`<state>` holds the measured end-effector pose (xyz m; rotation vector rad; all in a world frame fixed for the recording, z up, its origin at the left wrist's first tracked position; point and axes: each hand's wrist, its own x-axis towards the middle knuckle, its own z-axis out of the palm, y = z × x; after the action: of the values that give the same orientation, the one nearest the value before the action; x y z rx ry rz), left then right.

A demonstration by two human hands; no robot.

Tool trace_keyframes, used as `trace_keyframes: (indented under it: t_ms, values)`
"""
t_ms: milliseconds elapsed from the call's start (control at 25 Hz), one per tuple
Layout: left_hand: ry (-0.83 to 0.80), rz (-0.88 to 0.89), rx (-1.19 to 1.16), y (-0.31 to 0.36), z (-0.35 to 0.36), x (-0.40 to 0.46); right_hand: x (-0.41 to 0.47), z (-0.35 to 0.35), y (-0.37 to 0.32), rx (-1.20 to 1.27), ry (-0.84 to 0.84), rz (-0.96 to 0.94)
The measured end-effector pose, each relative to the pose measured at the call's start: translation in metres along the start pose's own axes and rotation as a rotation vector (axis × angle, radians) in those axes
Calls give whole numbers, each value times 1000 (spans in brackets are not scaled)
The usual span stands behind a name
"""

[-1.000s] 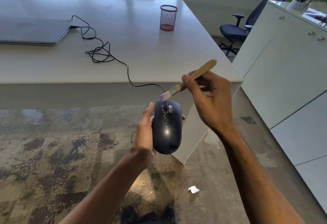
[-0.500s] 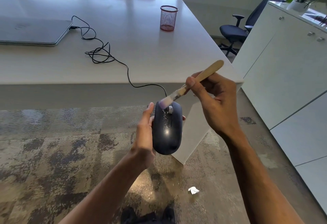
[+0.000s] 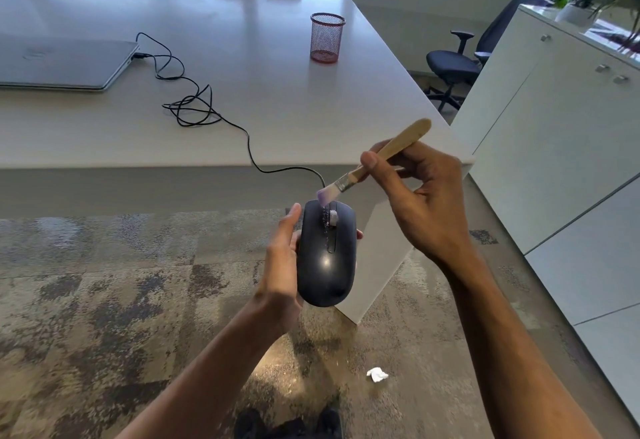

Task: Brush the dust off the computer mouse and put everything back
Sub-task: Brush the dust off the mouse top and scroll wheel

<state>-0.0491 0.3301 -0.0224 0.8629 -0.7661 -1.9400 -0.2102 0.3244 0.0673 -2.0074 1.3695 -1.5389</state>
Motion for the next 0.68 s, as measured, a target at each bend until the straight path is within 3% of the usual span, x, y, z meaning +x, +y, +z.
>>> trace_keyframes:
  t_ms: [80, 320, 560, 680]
  values:
    - [8, -7, -24, 1, -1, 0, 0, -2, 1, 66, 22, 9]
    - [45, -22, -21, 5, 0, 2, -8, -6, -1, 155, -154, 11]
    - [-3, -13, -25, 5, 1, 2, -5, -3, -2, 11, 96, -55]
    - [-17, -17, -44, 6, 3, 1, -8, -7, -3, 80, 43, -84]
